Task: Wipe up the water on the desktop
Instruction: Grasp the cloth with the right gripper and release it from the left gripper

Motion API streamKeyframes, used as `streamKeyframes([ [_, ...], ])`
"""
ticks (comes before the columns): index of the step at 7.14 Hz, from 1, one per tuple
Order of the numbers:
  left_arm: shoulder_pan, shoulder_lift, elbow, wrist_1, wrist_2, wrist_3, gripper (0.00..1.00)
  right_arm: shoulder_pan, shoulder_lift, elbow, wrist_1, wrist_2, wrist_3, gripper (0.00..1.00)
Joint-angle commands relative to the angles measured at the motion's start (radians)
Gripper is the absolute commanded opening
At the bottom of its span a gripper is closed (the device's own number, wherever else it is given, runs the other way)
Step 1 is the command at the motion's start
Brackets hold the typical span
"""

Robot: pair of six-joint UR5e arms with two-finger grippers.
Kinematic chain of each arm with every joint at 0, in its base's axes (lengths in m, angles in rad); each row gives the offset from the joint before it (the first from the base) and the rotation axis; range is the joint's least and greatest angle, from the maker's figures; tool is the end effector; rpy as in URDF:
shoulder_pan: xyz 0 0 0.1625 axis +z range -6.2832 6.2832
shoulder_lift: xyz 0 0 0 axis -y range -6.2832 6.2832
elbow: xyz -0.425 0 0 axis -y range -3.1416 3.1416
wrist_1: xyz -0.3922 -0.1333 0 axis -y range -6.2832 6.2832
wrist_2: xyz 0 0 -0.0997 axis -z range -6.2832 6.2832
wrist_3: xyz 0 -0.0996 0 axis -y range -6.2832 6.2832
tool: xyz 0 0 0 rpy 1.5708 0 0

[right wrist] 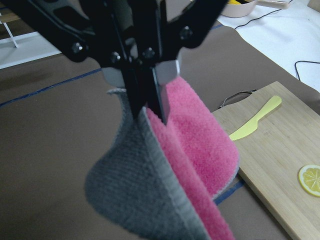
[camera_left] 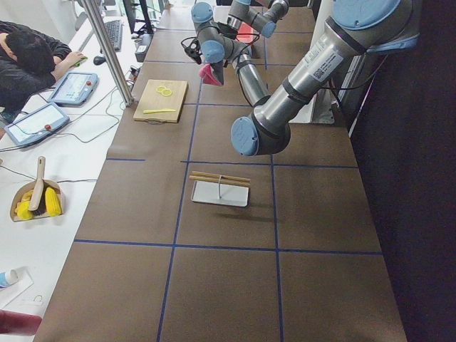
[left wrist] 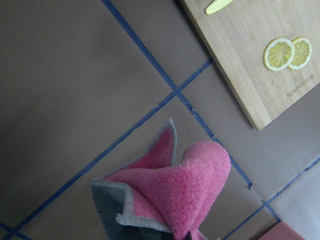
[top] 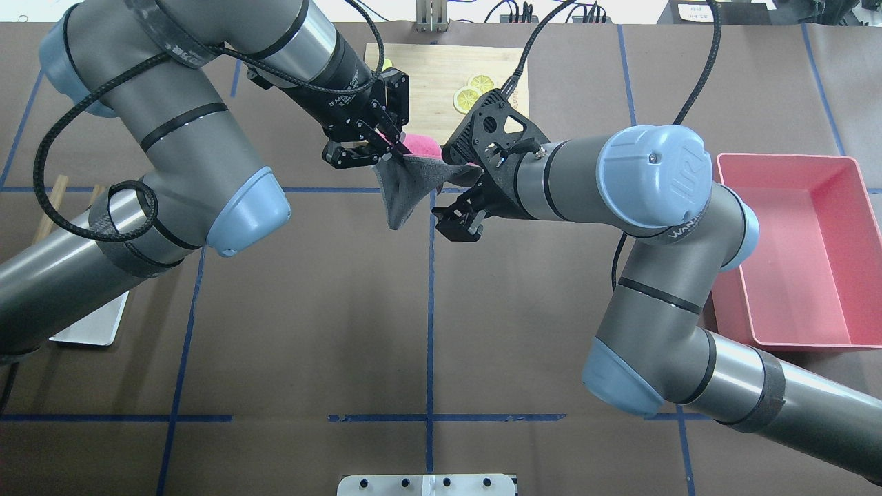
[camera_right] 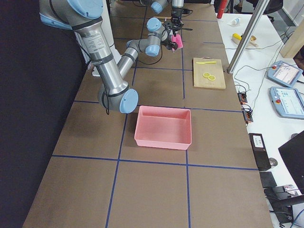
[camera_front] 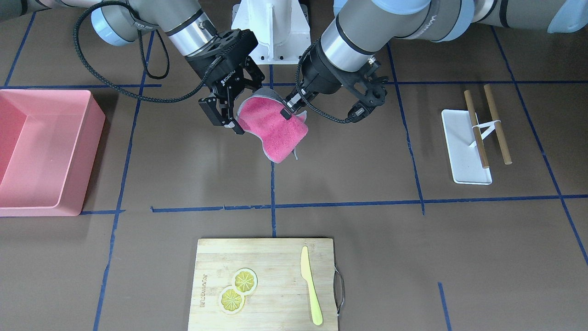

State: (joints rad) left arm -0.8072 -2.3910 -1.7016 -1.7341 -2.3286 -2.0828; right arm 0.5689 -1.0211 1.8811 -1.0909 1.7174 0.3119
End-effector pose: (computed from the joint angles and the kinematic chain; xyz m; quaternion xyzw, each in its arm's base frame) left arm 0.4009 -0.5126 0.0755 -0.2383 0.5321 -0.3287 0.7430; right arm -0.4387 -0.4215 0.1532 0.4553 -0.4236 -0.3072 0.7203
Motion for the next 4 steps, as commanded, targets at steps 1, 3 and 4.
streamKeyframes([
  [1, 0.013, 0.001, 0.000, -0.004, 0.000, 0.001, 0.07, -0.001, -0.004, -0.002, 0.022, -0.002, 0.001, 0.30],
  [3, 0.013, 0.001, 0.000, -0.005, 0.000, 0.001, 0.09, -0.001, -0.005, 0.000, 0.022, -0.001, 0.004, 0.04],
  [4, 0.013, 0.004, 0.000, -0.007, 0.000, 0.009, 0.22, -0.001, -0.007, -0.002, 0.023, 0.002, 0.010, 0.00],
])
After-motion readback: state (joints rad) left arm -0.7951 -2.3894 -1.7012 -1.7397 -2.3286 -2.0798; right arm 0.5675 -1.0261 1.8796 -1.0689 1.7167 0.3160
